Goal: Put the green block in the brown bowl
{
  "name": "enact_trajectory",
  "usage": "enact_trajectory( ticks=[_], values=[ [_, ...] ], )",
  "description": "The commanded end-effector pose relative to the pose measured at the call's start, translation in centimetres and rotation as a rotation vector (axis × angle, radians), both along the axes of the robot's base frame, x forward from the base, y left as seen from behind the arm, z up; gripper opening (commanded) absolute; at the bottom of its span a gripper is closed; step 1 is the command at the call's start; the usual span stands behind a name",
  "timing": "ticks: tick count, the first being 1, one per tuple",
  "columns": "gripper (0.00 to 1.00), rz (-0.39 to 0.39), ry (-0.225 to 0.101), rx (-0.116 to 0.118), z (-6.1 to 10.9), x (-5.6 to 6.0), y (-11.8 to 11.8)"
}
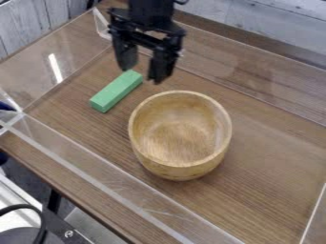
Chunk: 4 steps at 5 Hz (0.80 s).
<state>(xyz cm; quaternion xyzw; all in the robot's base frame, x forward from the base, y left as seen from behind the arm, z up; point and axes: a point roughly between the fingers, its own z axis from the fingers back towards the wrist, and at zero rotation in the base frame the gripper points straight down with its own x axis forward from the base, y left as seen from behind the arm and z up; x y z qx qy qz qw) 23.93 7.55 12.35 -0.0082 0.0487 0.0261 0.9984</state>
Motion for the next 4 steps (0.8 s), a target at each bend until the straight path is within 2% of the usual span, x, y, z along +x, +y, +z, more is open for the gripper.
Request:
enact_trajectory(
  ticks=[1,2,4],
  values=[
    [1.00,0.006,-0.067,0.035,1.4,-0.1,2.5],
    [1.00,0.015,-0.065,0.043,0.7,0.1,3.8],
    [1.00,0.026,-0.061,0.052,-2.0,0.5,6.4]
  ],
)
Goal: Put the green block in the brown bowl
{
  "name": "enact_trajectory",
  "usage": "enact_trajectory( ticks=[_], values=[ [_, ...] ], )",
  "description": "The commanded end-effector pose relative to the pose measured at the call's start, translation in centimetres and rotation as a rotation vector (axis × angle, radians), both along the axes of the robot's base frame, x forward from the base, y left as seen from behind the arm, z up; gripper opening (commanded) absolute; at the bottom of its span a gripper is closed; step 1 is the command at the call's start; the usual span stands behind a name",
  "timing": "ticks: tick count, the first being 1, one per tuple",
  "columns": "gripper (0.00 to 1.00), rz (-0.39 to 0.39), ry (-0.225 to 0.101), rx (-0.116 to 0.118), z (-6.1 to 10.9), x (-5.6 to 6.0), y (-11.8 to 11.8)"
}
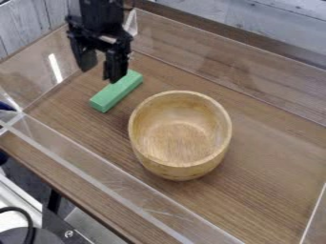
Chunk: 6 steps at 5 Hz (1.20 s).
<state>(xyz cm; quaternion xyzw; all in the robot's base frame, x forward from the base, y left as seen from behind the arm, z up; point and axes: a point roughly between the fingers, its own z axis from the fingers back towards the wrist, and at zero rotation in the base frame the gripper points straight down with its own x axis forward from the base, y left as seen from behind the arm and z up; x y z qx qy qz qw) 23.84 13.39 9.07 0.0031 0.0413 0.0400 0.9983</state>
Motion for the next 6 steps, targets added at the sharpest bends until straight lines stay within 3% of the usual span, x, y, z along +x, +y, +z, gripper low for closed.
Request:
enact_trajectory(
  ticks=[1,3,6],
  values=[
    [1.00,0.001,-0.049,0.026,-0.1,0.9,1.5],
    [1.00,0.002,-0.042,0.019,-2.0,1.6,1.9],
    [1.00,-0.009,-0.056,0.005,-0.3,2.3,0.9]
  ],
)
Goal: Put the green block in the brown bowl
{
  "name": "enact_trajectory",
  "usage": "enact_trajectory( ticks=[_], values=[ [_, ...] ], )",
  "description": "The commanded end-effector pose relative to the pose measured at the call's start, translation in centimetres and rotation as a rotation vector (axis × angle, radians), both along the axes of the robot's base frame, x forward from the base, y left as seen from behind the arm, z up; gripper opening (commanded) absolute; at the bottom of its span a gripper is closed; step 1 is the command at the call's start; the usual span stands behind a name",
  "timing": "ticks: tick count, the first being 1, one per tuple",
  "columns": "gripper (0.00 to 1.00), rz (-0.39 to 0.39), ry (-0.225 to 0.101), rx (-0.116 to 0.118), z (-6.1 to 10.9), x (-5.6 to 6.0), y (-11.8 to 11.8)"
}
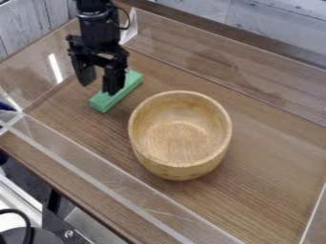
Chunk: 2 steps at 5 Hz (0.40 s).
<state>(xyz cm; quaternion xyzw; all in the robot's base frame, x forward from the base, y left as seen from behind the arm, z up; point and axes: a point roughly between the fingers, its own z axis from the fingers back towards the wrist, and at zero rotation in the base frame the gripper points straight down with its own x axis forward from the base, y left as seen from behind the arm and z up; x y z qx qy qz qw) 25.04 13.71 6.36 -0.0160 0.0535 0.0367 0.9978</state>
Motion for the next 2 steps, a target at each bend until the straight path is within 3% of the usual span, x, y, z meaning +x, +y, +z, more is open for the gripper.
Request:
enact_trajectory(
  ticks=[1,2],
  values=[
    [1.00,-0.008,-0.083,0.040,2.85,1.30,0.25],
    [1.00,-0.013,-0.079,0.037,2.73,1.43,0.12]
  ],
)
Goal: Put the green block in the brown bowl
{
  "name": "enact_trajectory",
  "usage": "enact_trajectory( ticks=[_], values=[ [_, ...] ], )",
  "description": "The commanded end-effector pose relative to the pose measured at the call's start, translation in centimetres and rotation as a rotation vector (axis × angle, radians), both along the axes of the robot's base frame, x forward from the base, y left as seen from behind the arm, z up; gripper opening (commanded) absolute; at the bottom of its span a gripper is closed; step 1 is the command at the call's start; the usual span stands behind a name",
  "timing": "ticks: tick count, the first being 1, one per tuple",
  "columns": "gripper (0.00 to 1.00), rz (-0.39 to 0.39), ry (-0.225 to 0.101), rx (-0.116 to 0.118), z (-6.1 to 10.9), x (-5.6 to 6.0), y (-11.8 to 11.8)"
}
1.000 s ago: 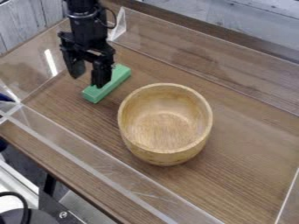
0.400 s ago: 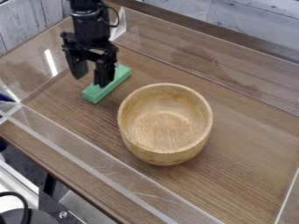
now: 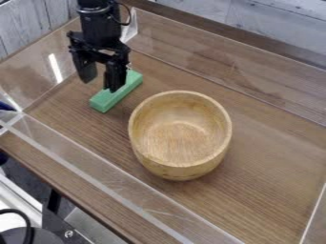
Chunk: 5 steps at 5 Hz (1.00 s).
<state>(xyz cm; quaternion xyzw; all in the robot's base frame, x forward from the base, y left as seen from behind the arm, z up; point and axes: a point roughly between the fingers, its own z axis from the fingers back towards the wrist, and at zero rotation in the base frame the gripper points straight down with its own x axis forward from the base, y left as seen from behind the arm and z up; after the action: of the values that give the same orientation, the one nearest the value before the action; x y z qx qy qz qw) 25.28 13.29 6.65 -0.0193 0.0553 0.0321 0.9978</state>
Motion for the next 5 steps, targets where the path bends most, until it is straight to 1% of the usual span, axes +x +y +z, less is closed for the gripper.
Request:
enact_trajectory(
  ticks=[1,4,5],
  values=[
    [1.00,-0.009,-0.078,0.041,2.1,1.2,0.5],
    [1.00,-0.015,-0.060,0.033,1.2,1.2,0.4],
    [1.00,-0.009,-0.051,0.037,0.3,1.5,1.0]
  ],
)
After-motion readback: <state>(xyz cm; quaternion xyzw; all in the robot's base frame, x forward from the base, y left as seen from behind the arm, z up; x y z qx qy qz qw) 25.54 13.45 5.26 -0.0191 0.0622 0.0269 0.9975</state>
